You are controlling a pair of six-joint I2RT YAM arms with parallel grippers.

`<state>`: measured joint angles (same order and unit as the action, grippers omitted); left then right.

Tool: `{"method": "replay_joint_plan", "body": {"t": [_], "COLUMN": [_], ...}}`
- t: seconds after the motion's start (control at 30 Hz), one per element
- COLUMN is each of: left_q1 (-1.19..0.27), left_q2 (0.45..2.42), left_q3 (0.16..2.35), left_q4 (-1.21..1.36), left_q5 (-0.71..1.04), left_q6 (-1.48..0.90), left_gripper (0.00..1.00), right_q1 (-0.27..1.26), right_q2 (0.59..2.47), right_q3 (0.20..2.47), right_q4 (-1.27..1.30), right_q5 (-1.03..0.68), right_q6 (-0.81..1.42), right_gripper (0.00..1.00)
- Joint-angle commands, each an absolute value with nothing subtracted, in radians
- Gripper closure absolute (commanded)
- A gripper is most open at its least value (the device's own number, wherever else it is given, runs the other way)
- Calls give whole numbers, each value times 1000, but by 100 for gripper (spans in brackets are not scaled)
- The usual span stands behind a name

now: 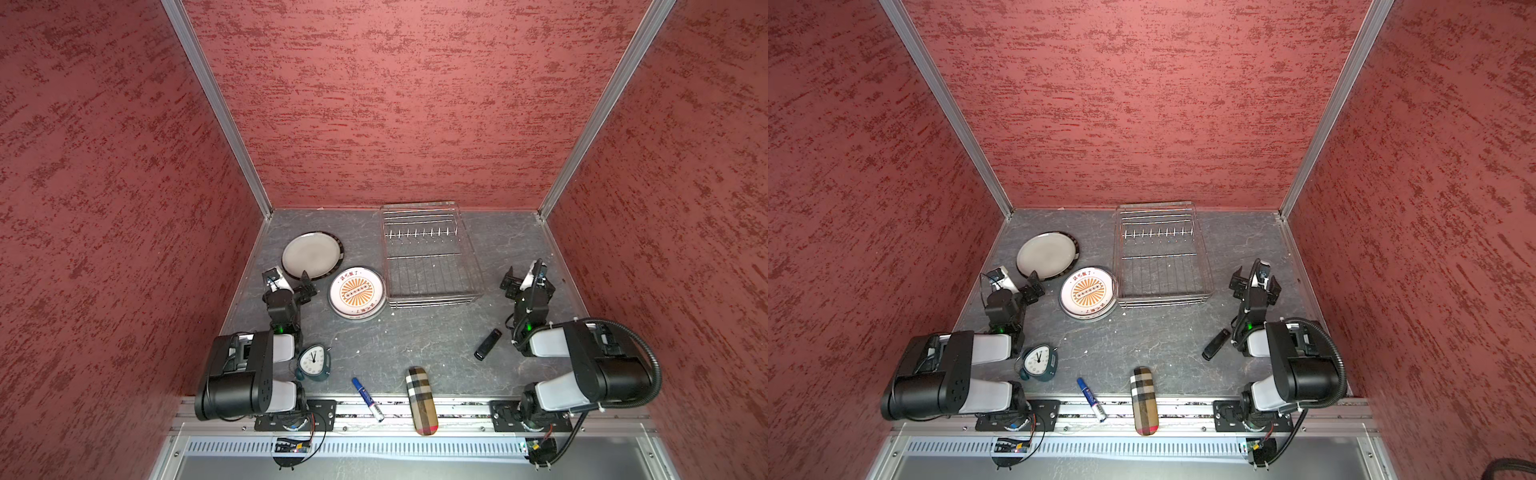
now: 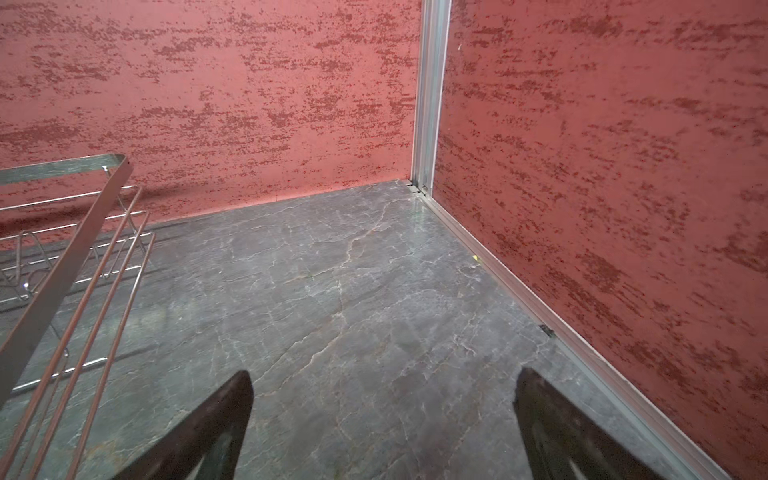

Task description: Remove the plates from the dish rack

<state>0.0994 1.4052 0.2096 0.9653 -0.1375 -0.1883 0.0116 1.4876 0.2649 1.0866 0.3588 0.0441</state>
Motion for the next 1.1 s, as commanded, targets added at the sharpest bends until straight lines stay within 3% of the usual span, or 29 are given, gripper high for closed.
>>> {"method": "replay_joint_plan", "body": {"t": [0.0, 0.1, 0.43, 1.07], "left_q1": [76, 33, 18, 18], "left_q2": [1442, 1553, 1524, 1532], "left_q3": [237, 265, 360, 352], "left_q4": [1065, 1148, 915, 939], "left_q5": [-69, -90, -135, -137], "left_q6": [-90, -28, -44, -40], "left_gripper": [1, 1, 1, 1], "right_q1": [-47, -71, -54, -43], "right_q2": [1512, 1542, 1542, 1542], "right_q3": [321, 273, 271, 272], "right_q4": [1054, 1167, 1167, 1170], "right_q5": [143, 92, 171, 194], "right_q6": [60, 64, 71, 64], "right_gripper": [1, 1, 1, 1]}}
